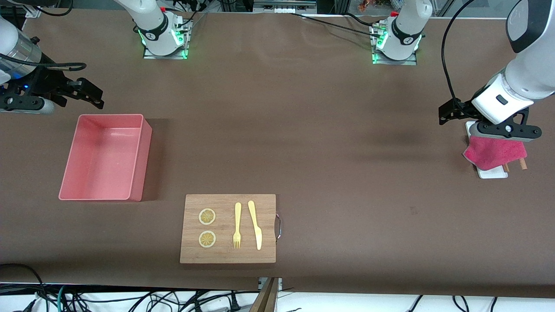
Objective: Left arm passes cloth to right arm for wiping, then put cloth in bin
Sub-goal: 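Lower the left gripper toward the pink cloth on the white holder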
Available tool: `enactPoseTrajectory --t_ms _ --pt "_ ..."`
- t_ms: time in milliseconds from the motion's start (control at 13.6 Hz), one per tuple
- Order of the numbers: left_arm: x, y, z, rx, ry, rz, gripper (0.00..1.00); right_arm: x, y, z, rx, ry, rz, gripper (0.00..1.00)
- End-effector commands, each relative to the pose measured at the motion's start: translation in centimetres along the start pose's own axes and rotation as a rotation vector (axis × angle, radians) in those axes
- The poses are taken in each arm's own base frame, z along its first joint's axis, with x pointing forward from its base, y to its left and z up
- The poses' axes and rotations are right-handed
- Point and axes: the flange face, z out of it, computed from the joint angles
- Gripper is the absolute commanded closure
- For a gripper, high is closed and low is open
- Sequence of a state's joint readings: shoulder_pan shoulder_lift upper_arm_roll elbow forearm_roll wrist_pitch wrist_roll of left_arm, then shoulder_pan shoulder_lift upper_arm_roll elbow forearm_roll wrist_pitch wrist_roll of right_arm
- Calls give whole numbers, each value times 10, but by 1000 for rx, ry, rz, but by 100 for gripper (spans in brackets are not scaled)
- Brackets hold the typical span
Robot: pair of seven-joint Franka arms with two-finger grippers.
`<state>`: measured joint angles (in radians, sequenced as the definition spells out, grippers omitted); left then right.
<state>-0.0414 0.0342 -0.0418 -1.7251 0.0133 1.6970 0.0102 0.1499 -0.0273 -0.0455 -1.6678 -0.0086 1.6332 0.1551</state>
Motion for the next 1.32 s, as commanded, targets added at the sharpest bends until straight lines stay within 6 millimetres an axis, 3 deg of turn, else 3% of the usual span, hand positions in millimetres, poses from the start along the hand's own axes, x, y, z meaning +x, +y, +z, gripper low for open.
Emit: enactPoseTrajectory --t_ms 0,586,1246 --pt "4 1 -5 -7 4 -9 0 4 0 -6 -5 16 -5 0" --pt "9 5 -5 5 -2 2 0 4 5 -4 -6 10 3 0" --pt "6 -4 3 5 -53 -7 0 5 5 -5 -5 14 1 0"
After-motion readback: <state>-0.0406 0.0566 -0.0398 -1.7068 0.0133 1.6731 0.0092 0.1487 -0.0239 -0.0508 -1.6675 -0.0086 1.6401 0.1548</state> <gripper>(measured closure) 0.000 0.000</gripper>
